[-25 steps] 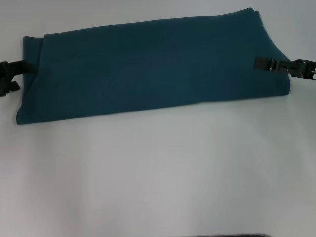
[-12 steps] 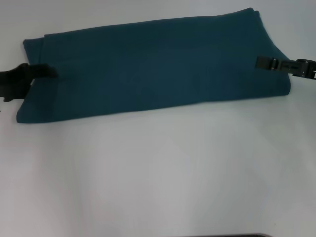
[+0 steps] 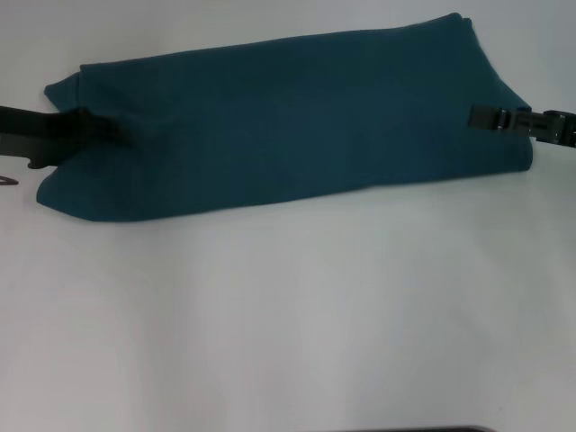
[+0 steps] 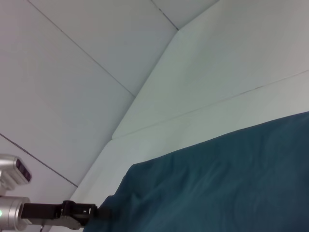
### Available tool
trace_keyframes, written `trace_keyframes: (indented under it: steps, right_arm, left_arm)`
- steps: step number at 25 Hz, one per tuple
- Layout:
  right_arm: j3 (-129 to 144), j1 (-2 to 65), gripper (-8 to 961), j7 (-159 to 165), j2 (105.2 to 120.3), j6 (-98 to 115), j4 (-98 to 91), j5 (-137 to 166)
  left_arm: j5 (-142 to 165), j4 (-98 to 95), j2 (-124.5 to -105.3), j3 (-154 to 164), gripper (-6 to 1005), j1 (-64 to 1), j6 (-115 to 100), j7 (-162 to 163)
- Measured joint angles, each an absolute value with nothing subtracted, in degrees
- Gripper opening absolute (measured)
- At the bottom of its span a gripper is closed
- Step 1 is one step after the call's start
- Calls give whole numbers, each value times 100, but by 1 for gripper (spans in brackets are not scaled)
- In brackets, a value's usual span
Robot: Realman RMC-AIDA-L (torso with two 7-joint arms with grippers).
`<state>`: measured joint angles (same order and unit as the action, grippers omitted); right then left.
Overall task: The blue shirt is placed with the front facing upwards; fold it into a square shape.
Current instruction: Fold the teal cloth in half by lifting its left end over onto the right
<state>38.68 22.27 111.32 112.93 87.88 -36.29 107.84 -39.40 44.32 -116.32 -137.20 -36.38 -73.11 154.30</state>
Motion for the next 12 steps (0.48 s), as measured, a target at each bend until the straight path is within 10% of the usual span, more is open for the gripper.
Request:
trace_keyframes:
  steps: [12]
  right_arm:
    - [3870, 2220, 868, 11165, 11285, 8784, -3630, 10784]
  left_arm:
    - [-3835, 4633, -11608, -13710, 289, -3705, -7486, 15475]
